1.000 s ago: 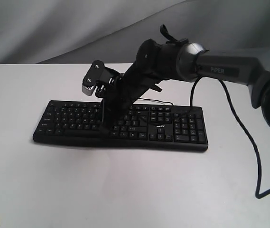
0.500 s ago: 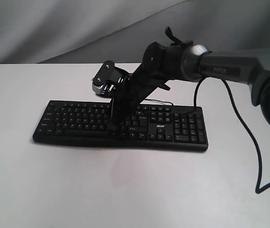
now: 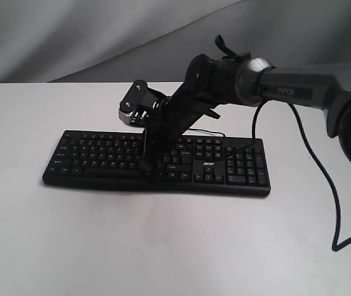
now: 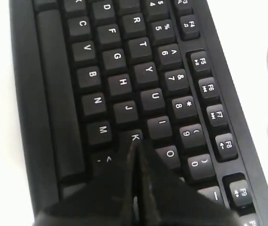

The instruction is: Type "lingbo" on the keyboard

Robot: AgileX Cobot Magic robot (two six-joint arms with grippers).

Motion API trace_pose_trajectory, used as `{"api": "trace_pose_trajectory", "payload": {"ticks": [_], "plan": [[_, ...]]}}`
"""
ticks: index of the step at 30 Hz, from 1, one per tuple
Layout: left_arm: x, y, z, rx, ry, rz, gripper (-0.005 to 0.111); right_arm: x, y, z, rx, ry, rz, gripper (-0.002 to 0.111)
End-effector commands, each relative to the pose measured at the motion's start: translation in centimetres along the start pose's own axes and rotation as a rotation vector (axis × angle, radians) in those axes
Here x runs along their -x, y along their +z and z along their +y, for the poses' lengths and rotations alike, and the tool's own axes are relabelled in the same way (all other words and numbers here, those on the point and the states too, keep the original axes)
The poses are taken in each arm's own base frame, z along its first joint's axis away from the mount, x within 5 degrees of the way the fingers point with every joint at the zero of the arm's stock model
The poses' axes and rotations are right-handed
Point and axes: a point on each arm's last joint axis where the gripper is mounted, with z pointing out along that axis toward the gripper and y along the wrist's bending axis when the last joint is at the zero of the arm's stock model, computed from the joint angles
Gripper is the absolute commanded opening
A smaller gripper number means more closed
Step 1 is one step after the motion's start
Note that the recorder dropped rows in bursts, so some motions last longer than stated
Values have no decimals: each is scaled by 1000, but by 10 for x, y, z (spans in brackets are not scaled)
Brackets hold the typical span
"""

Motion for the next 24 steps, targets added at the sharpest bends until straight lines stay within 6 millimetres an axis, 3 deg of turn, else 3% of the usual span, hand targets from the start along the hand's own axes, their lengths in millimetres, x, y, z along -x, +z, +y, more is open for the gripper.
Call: {"api": "trace_pose_trajectory", "payload": {"ticks": [1,24], "plan": [[-1,0,0,-1,-6,-6,1,-2,6,0,4,0,1,0],[-1,0,0,-1,-6,-6,1,-9,15,-1,-6,-7,17,0]]}}
